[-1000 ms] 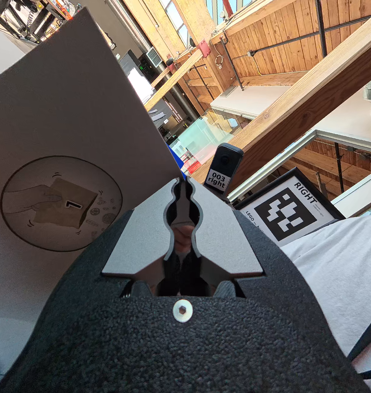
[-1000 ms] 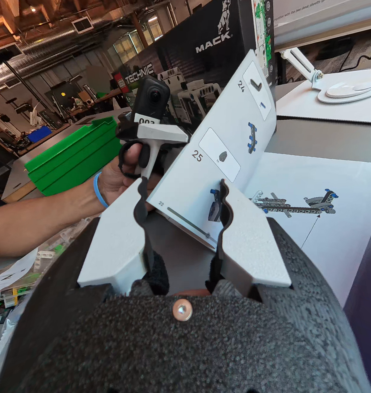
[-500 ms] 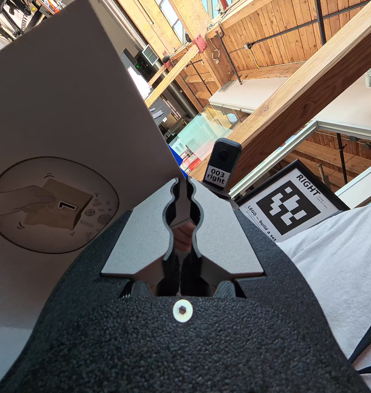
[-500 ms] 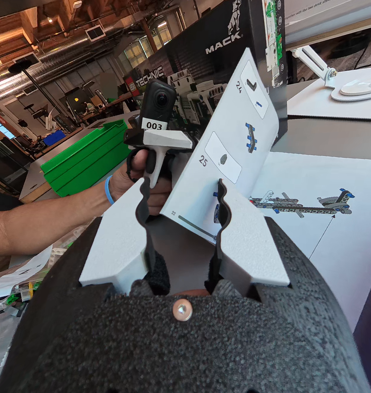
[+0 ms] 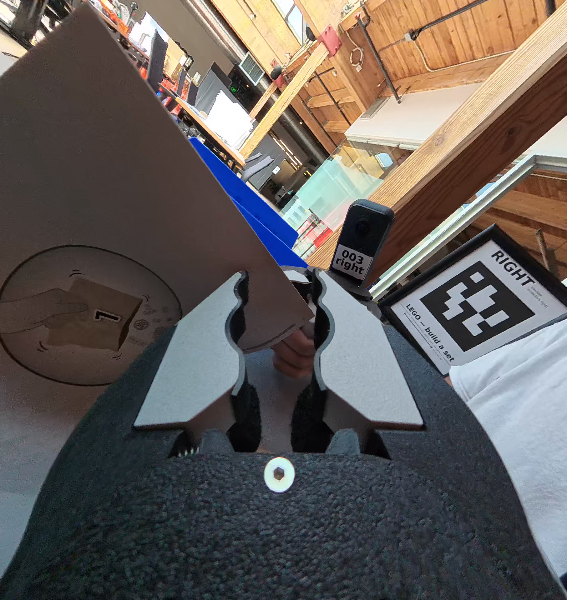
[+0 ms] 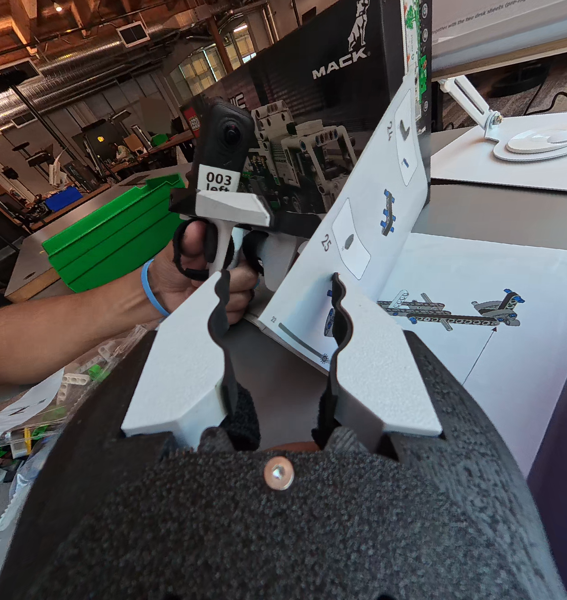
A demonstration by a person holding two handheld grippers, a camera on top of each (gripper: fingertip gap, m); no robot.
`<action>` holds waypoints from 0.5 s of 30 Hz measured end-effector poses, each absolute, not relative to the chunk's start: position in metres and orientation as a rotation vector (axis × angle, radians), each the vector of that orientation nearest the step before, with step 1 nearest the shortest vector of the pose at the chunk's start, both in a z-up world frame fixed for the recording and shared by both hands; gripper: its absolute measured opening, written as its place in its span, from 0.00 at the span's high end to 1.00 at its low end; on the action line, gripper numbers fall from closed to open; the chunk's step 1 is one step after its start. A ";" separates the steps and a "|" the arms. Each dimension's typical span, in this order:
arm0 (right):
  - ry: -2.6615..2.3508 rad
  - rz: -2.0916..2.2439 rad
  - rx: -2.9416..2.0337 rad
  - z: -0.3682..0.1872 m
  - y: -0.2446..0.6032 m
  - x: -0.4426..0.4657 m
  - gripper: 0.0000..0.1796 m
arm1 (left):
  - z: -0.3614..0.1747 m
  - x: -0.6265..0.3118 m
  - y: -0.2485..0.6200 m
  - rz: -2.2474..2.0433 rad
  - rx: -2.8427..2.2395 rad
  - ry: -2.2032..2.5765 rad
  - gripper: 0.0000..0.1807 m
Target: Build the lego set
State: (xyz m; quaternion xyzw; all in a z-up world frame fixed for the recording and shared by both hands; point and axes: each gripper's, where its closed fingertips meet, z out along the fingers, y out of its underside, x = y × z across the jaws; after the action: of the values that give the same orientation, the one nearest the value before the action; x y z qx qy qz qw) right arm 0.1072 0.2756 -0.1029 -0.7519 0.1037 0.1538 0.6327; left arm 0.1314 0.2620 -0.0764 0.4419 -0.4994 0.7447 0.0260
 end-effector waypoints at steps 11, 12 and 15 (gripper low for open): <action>0.146 0.178 -1.751 -0.101 0.275 0.104 0.69 | -0.093 0.139 0.260 2.156 1.581 -1.751 0.81; 0.146 0.176 -1.744 -0.100 0.275 0.104 0.69 | -0.091 0.138 0.259 2.174 1.557 -1.722 0.81; 0.177 0.159 -1.789 -0.110 0.274 0.111 0.70 | -0.090 0.140 0.262 2.188 1.561 -1.649 0.81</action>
State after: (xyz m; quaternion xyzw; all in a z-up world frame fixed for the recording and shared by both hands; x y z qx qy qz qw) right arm 0.1107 0.2738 -0.1102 -0.7778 0.0769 0.0689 0.6199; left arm 0.1404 0.2622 -0.0904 0.4950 -0.5230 0.6939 -0.0056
